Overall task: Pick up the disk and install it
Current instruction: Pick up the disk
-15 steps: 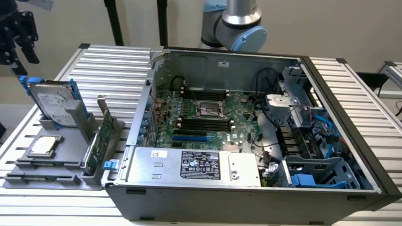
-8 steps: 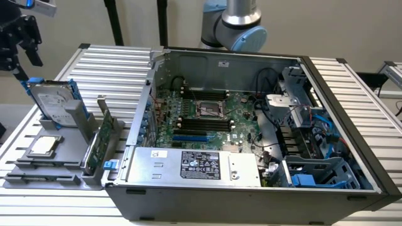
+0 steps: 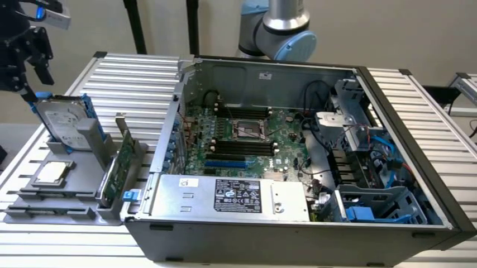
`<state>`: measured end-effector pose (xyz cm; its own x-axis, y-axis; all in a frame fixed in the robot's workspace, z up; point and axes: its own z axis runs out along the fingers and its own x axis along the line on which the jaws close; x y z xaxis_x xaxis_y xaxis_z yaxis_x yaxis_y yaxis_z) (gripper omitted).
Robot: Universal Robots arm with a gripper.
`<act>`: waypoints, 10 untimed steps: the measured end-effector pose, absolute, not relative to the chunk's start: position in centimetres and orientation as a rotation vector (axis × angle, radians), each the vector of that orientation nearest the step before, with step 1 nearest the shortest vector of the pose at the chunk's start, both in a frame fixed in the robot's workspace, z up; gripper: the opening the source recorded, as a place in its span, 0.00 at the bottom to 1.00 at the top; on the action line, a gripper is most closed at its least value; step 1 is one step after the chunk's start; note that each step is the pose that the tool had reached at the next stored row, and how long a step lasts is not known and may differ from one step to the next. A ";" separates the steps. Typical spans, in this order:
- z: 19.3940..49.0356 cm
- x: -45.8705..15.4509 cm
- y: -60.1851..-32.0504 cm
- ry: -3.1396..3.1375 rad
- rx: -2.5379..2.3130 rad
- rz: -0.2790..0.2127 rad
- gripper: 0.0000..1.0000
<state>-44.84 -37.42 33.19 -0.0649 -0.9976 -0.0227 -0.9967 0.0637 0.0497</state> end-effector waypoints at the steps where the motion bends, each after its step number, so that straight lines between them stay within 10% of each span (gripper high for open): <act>1: 33.0 -44.8 -37.4 -2.278 2.136 -0.081 0.60; 10: 31.4 -44.8 -37.5 -2.274 2.141 -0.081 0.60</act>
<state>-44.84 -37.48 31.36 -0.0605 -0.9979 -0.0228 -0.9970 0.0593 0.0496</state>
